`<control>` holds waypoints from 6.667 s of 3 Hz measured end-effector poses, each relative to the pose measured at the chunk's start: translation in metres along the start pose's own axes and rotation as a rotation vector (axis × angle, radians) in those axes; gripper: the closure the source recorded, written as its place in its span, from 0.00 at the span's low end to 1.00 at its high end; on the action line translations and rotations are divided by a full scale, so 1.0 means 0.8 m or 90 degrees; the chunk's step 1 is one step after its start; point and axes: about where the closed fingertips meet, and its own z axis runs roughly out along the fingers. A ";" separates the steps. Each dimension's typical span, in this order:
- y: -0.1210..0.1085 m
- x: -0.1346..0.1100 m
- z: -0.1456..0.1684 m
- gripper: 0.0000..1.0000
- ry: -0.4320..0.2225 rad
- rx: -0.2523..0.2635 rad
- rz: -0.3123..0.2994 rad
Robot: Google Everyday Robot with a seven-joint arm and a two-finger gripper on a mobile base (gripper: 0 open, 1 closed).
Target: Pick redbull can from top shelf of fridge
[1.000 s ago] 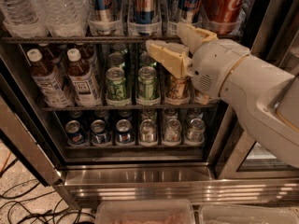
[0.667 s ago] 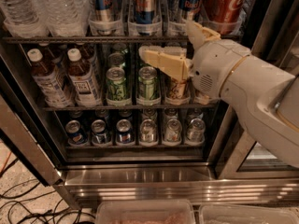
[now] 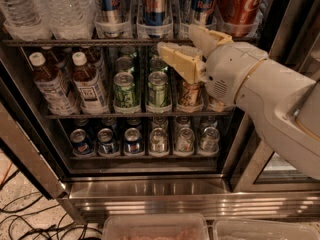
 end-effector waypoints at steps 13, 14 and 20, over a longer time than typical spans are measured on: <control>-0.031 -0.002 0.149 0.38 0.002 -0.089 0.007; -0.031 -0.002 0.149 0.57 0.002 -0.089 0.007; -0.019 -0.045 0.130 1.00 -0.036 -0.084 -0.032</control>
Offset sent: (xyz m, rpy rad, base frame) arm -0.0004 0.0008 -0.0018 -0.0113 -0.0002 -0.0043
